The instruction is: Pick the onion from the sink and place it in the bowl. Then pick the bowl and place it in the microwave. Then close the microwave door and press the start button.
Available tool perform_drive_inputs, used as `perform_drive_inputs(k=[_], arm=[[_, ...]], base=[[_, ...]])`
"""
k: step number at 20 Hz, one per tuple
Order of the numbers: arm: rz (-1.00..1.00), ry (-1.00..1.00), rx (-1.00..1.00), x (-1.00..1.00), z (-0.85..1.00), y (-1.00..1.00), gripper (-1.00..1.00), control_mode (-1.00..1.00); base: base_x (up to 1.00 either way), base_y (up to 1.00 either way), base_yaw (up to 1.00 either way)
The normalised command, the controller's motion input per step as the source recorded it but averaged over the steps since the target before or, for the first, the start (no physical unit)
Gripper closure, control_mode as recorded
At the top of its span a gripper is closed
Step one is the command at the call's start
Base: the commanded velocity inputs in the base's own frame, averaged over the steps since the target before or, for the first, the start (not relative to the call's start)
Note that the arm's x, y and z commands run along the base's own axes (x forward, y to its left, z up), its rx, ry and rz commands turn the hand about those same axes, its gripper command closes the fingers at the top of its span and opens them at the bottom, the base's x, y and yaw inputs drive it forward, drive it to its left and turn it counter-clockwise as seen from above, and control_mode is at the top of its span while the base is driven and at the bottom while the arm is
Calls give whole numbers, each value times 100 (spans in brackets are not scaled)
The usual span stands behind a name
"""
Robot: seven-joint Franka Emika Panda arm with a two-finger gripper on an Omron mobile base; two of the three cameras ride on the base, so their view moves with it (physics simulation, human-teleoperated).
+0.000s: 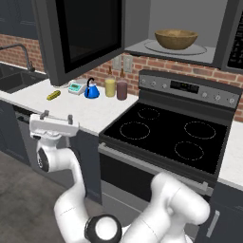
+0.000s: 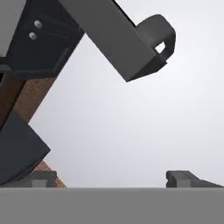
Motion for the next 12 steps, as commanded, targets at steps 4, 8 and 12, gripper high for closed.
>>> perform_drive_inputs(k=[4, 8, 12], arm=[[14, 28, 1, 0, 1, -11, -100, -100], [34, 20, 17, 5, 0, 15, -100, -100], [17, 16, 2, 6, 9, 65, -100, -100]], base=[[0, 0, 0], [0, 0, 0], [0, 0, 0]])
